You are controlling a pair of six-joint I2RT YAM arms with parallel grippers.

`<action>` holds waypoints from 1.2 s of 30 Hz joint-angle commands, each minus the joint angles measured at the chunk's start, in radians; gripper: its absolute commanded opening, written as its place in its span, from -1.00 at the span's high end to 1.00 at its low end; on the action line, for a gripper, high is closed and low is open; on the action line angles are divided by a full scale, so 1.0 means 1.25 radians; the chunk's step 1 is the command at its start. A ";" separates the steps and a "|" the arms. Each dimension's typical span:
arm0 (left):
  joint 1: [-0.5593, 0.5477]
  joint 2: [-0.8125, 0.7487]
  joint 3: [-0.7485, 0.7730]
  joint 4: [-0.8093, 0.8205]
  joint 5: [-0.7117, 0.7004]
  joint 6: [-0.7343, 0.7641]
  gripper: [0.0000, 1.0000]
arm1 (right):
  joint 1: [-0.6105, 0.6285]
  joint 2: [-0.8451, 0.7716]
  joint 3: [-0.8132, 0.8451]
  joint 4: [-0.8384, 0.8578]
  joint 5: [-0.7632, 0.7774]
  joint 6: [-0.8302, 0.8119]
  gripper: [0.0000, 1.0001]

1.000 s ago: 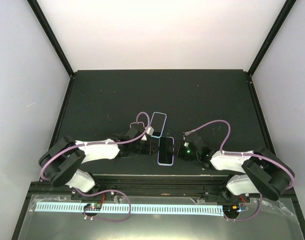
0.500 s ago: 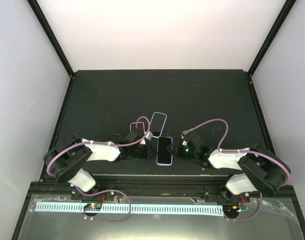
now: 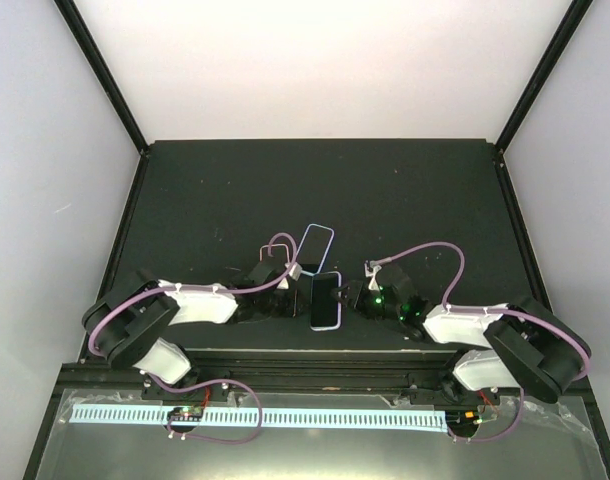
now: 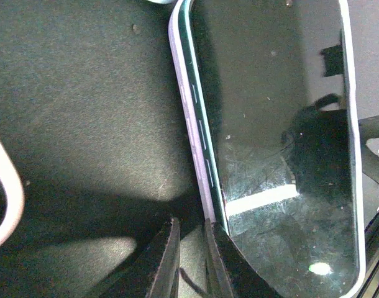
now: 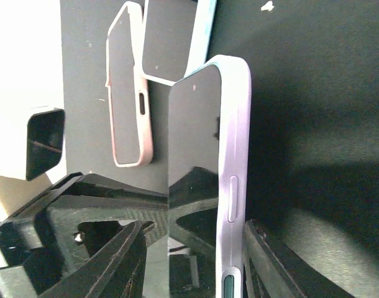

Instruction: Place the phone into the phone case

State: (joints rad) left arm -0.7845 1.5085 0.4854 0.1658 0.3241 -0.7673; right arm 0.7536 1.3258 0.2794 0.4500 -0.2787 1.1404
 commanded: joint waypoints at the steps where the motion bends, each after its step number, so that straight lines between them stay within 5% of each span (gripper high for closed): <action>1: -0.003 -0.032 0.002 -0.007 0.000 0.017 0.72 | 0.014 0.007 -0.004 0.128 -0.078 0.037 0.13; 10: -0.004 -0.053 0.003 -0.022 -0.006 0.011 0.71 | 0.019 0.059 0.006 0.132 -0.088 0.047 0.18; 19: 0.002 -0.098 0.002 -0.059 -0.028 0.012 0.63 | 0.018 0.060 0.005 0.097 -0.070 0.016 0.63; 26: 0.057 -0.266 0.002 -0.142 -0.011 0.029 0.35 | 0.019 -0.010 -0.009 0.093 -0.082 -0.014 0.81; 36: 0.186 -0.512 0.017 -0.244 0.122 0.095 0.03 | 0.019 -0.211 -0.015 0.065 -0.135 -0.041 0.81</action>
State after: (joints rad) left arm -0.5819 0.9497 0.4679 -0.0517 0.3683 -0.7166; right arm 0.7712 1.1595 0.2634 0.4633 -0.3847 1.1080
